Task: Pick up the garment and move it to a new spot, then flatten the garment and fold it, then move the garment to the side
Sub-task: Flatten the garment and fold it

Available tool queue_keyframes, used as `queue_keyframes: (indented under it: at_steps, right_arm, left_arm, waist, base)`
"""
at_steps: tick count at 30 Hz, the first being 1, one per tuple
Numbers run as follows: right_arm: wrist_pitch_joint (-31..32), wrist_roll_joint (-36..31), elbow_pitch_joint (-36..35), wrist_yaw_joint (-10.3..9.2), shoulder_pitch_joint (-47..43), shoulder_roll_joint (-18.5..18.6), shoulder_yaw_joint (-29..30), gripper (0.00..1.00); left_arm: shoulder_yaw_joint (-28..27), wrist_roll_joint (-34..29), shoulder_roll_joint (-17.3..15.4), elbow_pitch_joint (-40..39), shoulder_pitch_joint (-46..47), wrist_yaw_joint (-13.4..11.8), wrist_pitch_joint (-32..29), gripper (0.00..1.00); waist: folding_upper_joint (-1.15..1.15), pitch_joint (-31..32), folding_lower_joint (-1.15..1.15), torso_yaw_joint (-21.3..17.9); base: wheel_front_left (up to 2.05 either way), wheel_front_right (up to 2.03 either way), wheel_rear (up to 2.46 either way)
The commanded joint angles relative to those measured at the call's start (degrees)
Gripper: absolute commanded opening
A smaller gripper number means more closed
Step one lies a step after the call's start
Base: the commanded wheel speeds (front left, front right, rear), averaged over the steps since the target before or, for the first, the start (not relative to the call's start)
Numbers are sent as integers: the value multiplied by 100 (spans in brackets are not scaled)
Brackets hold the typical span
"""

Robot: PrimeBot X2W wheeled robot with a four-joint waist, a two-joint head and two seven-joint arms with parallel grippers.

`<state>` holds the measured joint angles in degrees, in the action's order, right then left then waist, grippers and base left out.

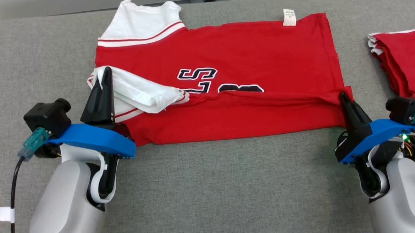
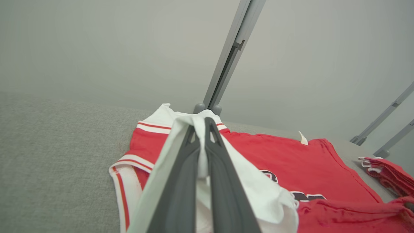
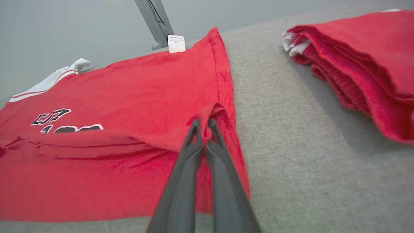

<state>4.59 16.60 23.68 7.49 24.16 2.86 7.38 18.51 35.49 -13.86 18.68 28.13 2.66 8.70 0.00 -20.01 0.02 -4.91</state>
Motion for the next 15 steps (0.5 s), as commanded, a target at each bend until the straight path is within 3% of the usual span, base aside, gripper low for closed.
queue_keyframes:
  at_steps: [1, 2, 3, 4, 15]
  right_arm:
    - [-101, -22, 79, 0, 136, 8, -7, 43]
    - [-203, -27, 128, 0, 187, 8, -14, 100]
    - [-294, -21, 181, 0, 226, 7, -31, 100]
    - [-410, -2, 223, 0, 262, 7, -59, 100]
    - [-1236, -226, 191, 0, 42, 8, -188, 100]
  left_arm:
    - [-4, -47, 32, 98, 141, 29, 84, 0]
    - [10, -75, 46, 181, 203, 53, 142, 9]
    - [18, -97, 55, 264, 252, 66, 199, 42]
    - [21, -118, 62, 342, 291, 72, 253, 100]
    - [19, -118, 43, 535, -69, 132, 506, 100]
  waist:
    - [0, -24, -2, 16]
    - [0, -36, -2, 20]
    - [0, -44, -2, 24]
    - [0, -47, -2, 25]
    - [0, 227, -2, 19]
  base:
    - [0, 0, 0]
    - [0, 0, 0]
    - [0, 0, 0]
    - [0, 0, 0]
    - [0, 0, 0]
